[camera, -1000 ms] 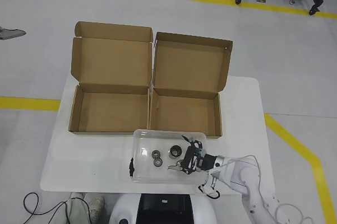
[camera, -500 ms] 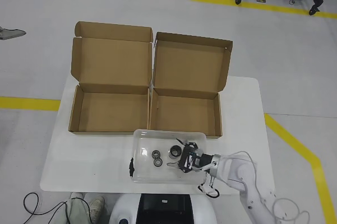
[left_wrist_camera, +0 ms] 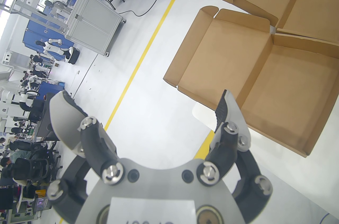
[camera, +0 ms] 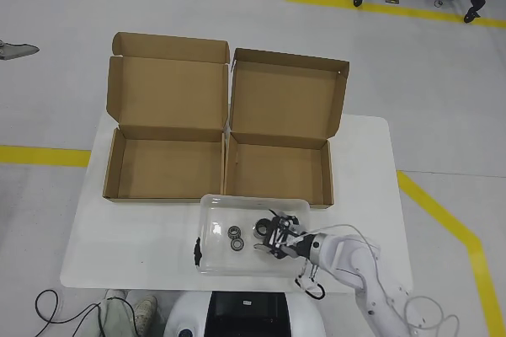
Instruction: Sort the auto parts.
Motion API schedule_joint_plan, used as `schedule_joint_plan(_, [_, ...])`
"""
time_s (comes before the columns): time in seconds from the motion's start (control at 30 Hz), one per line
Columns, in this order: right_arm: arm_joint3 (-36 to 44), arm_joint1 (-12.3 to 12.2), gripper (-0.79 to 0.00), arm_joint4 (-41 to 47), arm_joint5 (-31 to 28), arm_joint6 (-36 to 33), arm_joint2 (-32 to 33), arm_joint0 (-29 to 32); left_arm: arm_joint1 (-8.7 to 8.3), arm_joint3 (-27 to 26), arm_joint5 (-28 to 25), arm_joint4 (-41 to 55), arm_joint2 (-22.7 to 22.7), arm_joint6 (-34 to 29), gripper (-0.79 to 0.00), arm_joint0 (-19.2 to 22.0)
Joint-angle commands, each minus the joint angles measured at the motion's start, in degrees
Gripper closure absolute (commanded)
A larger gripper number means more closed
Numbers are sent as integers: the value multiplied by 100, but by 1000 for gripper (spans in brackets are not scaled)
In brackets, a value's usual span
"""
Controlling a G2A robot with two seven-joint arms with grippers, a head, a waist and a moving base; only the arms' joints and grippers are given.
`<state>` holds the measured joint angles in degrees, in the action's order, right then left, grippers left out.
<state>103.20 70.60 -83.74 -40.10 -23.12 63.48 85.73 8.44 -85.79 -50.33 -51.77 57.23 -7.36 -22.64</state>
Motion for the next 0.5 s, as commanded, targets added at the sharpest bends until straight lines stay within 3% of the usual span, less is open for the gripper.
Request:
schedule_joint_plan(0.0, [-39,3,-662,43,51,-87,-40,-42,0,0,0,0,0,0,-785,0])
schedule_joint_plan(0.33, [-379,46,-613,178,318,-480,-375,-396,0,0,0,0,0,0,-785,0])
schedule_joint_plan(0.43, [-472,57,-551,207,372,-550,-470,-475,0,0,0,0,0,0,-785,0])
schedule_joint_plan(0.47, [-495,60,-496,220,404,-584,-490,-496,0,0,0,0,0,0,-785,0])
